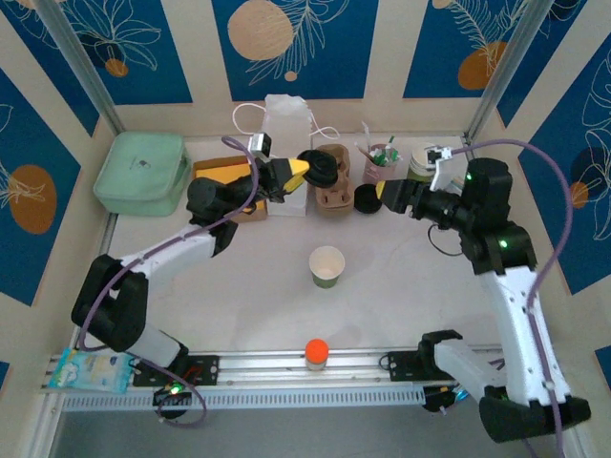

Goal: Pack the takeout coffee

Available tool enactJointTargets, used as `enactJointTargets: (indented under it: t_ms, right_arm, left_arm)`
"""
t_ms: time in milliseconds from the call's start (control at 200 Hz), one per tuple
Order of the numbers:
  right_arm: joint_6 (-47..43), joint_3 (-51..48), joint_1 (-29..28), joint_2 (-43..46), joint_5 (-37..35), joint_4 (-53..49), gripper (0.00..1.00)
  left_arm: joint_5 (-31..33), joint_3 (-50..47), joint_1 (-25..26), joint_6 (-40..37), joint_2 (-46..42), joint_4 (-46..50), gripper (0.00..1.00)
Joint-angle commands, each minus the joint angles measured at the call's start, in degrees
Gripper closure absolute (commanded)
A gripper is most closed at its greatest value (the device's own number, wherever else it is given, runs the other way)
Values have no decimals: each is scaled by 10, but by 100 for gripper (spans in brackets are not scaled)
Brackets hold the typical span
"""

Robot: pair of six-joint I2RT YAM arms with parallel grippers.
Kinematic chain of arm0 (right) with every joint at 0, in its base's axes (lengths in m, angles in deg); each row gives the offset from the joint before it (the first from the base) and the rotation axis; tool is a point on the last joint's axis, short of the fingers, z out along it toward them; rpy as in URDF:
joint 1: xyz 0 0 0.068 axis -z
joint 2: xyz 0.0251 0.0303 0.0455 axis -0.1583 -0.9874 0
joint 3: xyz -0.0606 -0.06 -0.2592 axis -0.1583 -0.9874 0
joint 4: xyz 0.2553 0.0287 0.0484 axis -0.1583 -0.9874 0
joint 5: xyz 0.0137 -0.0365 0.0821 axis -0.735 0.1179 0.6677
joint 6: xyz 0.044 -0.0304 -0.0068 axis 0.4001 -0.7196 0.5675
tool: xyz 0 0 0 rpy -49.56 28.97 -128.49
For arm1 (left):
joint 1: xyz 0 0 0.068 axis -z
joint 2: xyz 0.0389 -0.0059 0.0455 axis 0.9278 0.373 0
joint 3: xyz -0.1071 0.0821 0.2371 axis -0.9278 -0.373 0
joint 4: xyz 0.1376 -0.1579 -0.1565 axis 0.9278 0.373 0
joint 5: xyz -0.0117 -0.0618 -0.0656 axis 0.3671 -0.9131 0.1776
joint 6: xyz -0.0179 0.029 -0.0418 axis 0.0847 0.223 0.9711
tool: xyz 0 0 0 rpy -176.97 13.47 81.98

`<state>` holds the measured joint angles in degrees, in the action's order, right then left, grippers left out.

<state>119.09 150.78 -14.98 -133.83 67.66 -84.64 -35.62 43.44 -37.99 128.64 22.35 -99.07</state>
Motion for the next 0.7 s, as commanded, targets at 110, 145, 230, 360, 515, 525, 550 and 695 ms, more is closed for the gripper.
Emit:
enactJointTargets:
  t_ms: [110,145,230,360,515,525,550,695]
  right_arm:
    - [226,-70,14,-18,292,196,36]
    - [251,-76,13,-21,299,226,36]
    - [310,-88,5,-26,313,304,36]
    - [339,-81,-27,-33,308,351,37]
    - [358,-72,-60,-53,297,388,40]
    - [361,-72,-61,-54,296,392,40]
    - [367,-73,-63,-56,295,403,41]
    - [388,-69,-76,-64,287,442,44]
  left_arm:
    - [-79,44,-2,-2,-44,-93,100]
    - [-83,48,-2,-3,-47,-93,100]
    - [-86,52,-1,-2,-47,-93,100]
    - [-78,51,1,-1,-43,-93,100]
    - [-74,61,15,-7,-37,-93,100]
    - [-74,61,16,-7,-37,-93,100]
    - [-74,63,18,-8,-36,-93,100]
    - [-71,65,27,-10,-35,-93,100]
